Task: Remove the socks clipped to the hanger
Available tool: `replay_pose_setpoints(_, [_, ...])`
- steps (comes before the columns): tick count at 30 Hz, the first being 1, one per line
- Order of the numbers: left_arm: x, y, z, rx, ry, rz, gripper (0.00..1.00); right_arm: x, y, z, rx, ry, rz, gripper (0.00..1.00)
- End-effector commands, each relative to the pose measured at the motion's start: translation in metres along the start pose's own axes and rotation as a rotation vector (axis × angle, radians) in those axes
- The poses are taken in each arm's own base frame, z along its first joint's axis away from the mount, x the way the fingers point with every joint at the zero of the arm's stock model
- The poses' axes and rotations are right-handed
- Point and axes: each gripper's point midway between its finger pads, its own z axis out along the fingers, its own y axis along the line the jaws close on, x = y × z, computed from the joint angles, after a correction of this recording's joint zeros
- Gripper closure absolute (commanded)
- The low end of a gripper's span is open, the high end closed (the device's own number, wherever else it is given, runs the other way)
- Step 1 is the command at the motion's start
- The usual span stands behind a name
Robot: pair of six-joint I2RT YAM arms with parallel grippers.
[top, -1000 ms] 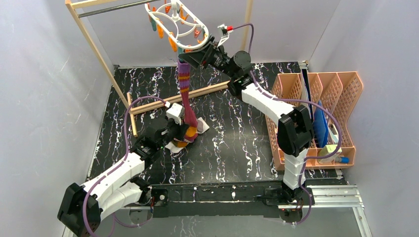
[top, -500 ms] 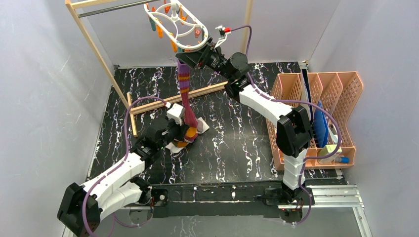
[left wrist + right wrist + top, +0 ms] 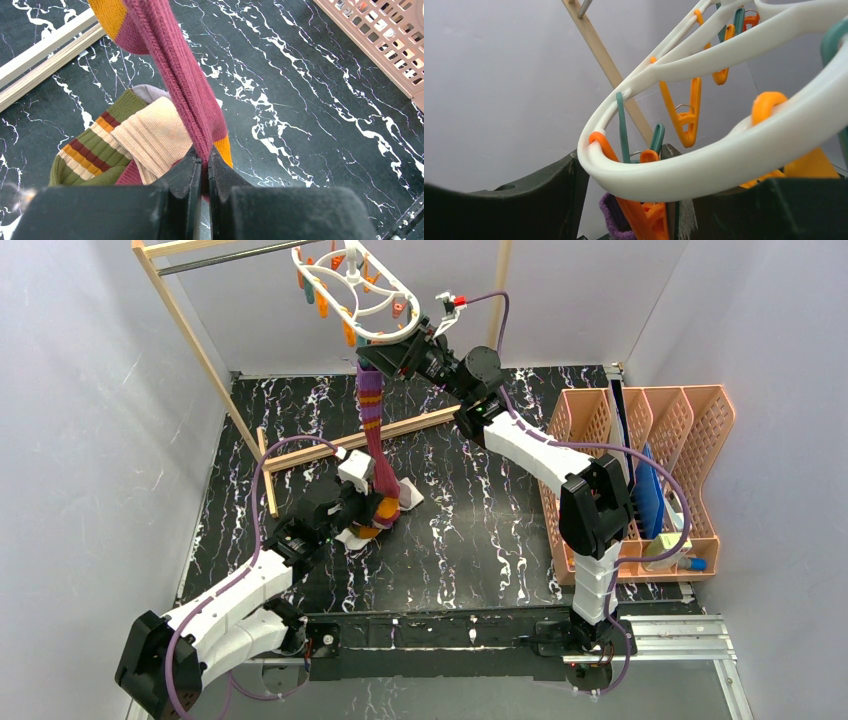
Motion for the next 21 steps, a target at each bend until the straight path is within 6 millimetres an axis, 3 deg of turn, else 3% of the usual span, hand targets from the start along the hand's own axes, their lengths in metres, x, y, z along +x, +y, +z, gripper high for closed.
replay_pose_setpoints(1, [-0.0109, -0.0017, -0.0027, 0.001, -0.021, 0.012, 1.0, -0.0321, 0.0237, 0.0065, -0.059, -0.074, -0.062, 0.41])
replay_pose_setpoints(21, [-0.0097, -0.0035, -0.0021, 0.006, -0.015, 0.017, 1.0, -0.0323, 0.0216, 0.0073, -0.054, -0.078, -0.063, 0.61])
